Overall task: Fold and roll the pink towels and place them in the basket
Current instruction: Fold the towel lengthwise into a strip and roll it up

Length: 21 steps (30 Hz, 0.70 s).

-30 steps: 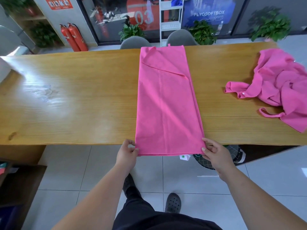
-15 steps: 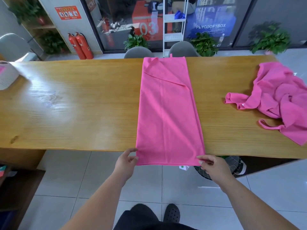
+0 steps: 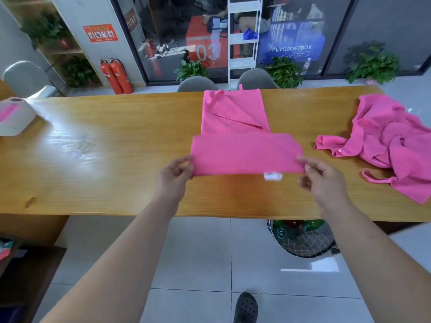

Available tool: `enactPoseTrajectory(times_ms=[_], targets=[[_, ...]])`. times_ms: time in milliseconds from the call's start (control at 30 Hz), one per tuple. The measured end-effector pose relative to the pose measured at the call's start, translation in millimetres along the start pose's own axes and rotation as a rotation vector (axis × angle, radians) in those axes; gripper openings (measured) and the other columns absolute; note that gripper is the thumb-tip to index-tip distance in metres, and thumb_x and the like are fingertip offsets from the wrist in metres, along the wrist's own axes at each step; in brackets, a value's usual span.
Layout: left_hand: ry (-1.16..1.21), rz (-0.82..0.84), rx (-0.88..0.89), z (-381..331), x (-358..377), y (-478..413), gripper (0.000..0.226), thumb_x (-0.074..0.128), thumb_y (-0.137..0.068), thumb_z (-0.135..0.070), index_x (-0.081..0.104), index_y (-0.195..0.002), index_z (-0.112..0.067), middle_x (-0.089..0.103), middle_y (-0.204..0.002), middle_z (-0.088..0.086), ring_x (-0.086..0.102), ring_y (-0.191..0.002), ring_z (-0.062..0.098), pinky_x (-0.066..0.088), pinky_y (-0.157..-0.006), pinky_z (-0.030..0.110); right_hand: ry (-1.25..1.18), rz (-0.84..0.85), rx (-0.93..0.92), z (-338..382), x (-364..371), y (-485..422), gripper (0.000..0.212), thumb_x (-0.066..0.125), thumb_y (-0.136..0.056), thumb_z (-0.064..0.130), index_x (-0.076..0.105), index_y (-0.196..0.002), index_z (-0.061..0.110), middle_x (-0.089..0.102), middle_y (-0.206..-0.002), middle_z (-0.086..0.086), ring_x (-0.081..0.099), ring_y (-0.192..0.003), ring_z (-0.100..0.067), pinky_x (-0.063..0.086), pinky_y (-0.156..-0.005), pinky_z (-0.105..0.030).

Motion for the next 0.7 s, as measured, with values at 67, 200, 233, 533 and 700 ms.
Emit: enactPoseTrajectory(times_ms=[67, 200, 233, 533, 700], targets=[[-0.229, 0.009, -0.079, 48, -4, 22, 0.030, 0.071, -0.099, -0.012, 0.081, -0.102, -0.040, 0.059, -0.074, -0.001, 0.050, -0.072, 0.019, 0.042, -0.065, 0.032, 0.187, -0.010, 0.146, -48, -2, 16, 0.033, 0.056, -0.106, 0.008, 0.080, -0.106, 0.031, 0.069, -0.119, 0.001, 0.064, -0.081, -0.018, 0.062, -0.074, -0.031], [-0.347, -0.001, -0.275, 118, -12, 70, 0.035, 0.061, -0.100, -0.009, 0.082, -0.092, -0.036, 0.056, -0.068, -0.002, 0.043, -0.065, 0.019, 0.035, -0.058, 0.027, 0.443, 0.009, 0.245, -128, -14, 46, 0.039, 0.052, -0.109, 0.010, 0.077, -0.102, 0.038, 0.074, -0.107, -0.002, 0.074, -0.080, -0.024, 0.065, -0.082, -0.052], [-0.384, 0.000, -0.306, 126, -14, 81, 0.034, 0.060, -0.101, -0.010, 0.081, -0.093, -0.035, 0.057, -0.067, -0.002, 0.043, -0.062, 0.018, 0.036, -0.057, 0.026, 0.455, 0.013, 0.251, -140, -17, 54, 0.042, 0.049, -0.110, 0.009, 0.078, -0.102, 0.039, 0.074, -0.105, -0.001, 0.075, -0.078, -0.024, 0.065, -0.082, -0.053], [-0.447, 0.081, -0.393, 162, -41, 126, 0.040, 0.064, -0.099, -0.005, 0.082, -0.092, -0.040, 0.065, -0.080, -0.006, 0.054, -0.071, 0.016, 0.043, -0.058, 0.026, 0.531, 0.116, 0.215, -186, -31, 103, 0.043, 0.046, -0.111, 0.008, 0.077, -0.107, 0.038, 0.068, -0.116, 0.008, 0.074, -0.085, -0.019, 0.061, -0.077, -0.044], [-0.448, 0.108, -0.429, 181, -55, 145, 0.046, 0.066, -0.094, 0.001, 0.082, -0.090, -0.042, 0.056, -0.071, -0.009, 0.048, -0.069, 0.015, 0.038, -0.061, 0.024, 0.617, 0.145, 0.219, -204, -38, 128, 0.040, 0.048, -0.110, 0.008, 0.073, -0.107, 0.039, 0.069, -0.110, 0.007, 0.073, -0.081, -0.016, 0.058, -0.072, -0.040]])
Point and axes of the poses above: each hand's wrist, its own y-axis away from the middle knuckle, its own x-axis out of the palm, z = x × y, the point moved 4 cm from there along -y, towards the middle knuckle
